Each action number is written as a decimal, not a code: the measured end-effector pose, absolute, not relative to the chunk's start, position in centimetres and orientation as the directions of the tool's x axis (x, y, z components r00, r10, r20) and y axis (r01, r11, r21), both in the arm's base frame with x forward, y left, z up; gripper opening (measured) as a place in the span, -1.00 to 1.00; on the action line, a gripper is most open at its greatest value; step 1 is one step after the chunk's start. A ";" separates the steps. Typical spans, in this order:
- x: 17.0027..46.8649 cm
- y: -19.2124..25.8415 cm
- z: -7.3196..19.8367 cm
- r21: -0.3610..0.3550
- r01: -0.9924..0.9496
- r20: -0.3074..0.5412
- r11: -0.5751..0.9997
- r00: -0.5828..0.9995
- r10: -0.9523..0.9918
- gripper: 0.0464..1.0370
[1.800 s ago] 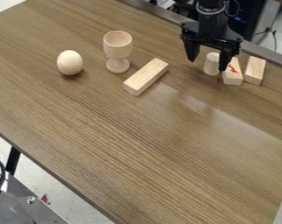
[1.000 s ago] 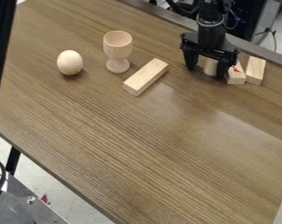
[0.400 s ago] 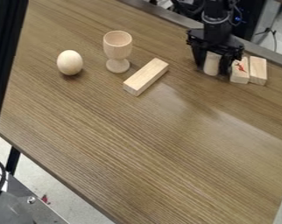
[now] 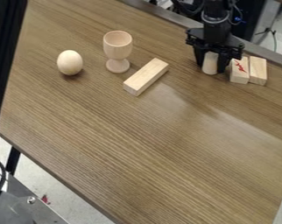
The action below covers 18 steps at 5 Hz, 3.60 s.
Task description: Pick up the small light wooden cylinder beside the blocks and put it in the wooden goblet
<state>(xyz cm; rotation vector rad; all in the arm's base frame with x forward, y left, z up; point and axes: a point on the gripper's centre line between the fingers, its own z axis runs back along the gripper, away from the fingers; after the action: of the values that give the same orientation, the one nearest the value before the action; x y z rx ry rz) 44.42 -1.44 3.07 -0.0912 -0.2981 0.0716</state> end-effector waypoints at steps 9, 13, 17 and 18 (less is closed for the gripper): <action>37.5 11.5 9.6 -0.190 -0.576 0.317 0.795 0.730 0.605 0.06; 35.7 12.8 9.7 -0.180 -0.629 0.290 0.756 0.701 0.652 0.07; 35.1 12.6 9.7 -0.195 -0.640 0.257 0.743 0.698 0.669 0.06; 34.7 12.5 9.3 -0.185 -0.638 0.245 0.748 0.707 0.664 0.07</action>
<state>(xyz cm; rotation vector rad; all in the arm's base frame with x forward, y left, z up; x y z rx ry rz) 34.70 12.55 9.30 -0.0890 -0.3061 0.7240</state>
